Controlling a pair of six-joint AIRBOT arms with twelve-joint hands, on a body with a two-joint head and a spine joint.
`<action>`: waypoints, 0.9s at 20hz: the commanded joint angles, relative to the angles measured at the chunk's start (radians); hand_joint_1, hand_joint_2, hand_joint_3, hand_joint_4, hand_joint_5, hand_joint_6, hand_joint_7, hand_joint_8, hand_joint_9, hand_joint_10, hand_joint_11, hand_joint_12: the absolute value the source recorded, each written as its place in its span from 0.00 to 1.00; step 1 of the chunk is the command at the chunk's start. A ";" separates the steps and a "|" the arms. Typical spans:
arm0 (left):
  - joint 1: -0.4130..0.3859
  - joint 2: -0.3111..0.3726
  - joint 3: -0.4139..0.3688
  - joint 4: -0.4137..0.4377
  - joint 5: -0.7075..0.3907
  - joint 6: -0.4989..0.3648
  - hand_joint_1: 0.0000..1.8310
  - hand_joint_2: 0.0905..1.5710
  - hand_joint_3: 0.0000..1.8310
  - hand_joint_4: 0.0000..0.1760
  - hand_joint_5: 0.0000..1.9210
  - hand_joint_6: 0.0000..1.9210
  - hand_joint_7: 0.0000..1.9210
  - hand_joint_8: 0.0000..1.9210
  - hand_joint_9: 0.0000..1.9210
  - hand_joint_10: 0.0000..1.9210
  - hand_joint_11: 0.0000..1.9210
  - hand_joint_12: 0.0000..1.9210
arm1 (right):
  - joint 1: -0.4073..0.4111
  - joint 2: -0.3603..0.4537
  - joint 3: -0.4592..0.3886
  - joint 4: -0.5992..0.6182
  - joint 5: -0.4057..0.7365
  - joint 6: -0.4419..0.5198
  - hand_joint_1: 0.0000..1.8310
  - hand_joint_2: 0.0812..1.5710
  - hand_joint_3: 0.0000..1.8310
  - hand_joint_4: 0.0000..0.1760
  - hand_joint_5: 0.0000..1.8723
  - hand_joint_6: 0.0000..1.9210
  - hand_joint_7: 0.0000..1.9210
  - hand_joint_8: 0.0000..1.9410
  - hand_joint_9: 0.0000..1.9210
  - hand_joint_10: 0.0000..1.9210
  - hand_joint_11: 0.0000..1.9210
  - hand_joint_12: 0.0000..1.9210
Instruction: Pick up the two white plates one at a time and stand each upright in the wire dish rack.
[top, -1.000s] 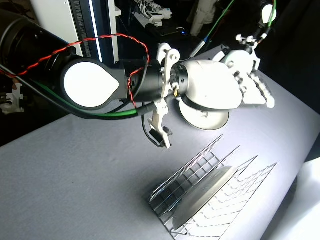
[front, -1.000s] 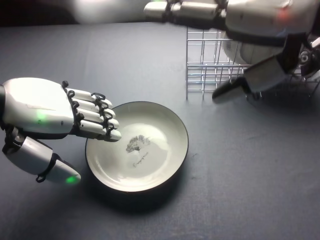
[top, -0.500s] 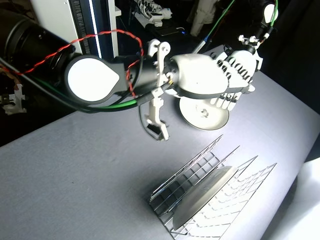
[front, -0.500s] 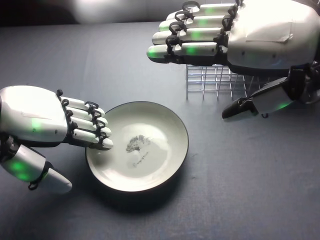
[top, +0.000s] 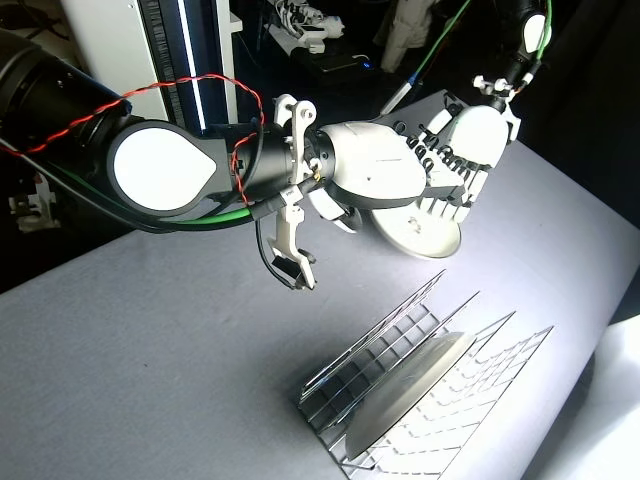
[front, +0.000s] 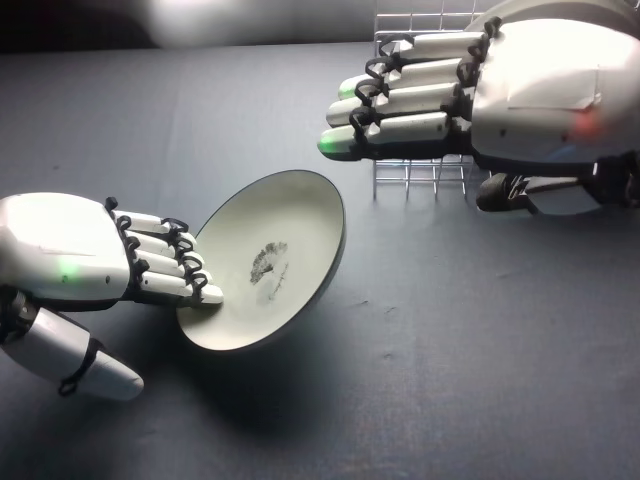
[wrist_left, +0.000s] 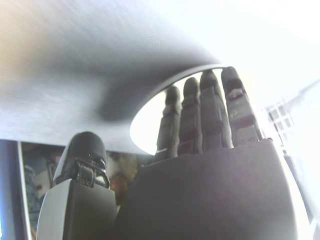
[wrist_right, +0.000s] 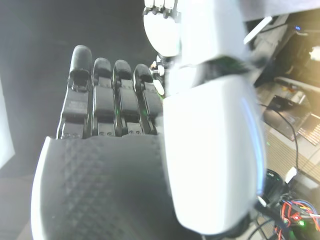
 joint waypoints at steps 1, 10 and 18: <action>0.015 -0.006 0.001 -0.018 -0.024 -0.004 0.00 0.77 0.00 0.00 0.10 0.00 0.09 0.00 0.07 0.00 0.00 0.18 | -0.002 0.009 -0.008 0.048 0.097 -0.002 0.85 0.62 0.01 0.00 0.09 0.00 0.06 0.00 0.06 0.00 0.00 0.31; 0.028 -0.014 0.010 -0.034 -0.038 -0.004 0.00 0.75 0.00 0.00 0.08 0.00 0.08 0.00 0.06 0.00 0.00 0.16 | -0.051 0.007 -0.038 0.011 0.056 -0.002 0.82 0.63 0.01 0.00 0.08 0.00 0.05 0.00 0.05 0.00 0.00 0.31; 0.025 -0.015 0.012 -0.035 -0.039 -0.004 0.00 0.75 0.00 0.00 0.08 0.00 0.08 0.00 0.07 0.00 0.00 0.19 | -0.087 -0.100 -0.007 0.011 -0.040 -0.011 0.83 0.64 0.00 0.00 0.10 0.00 0.07 0.00 0.07 0.01 0.00 0.38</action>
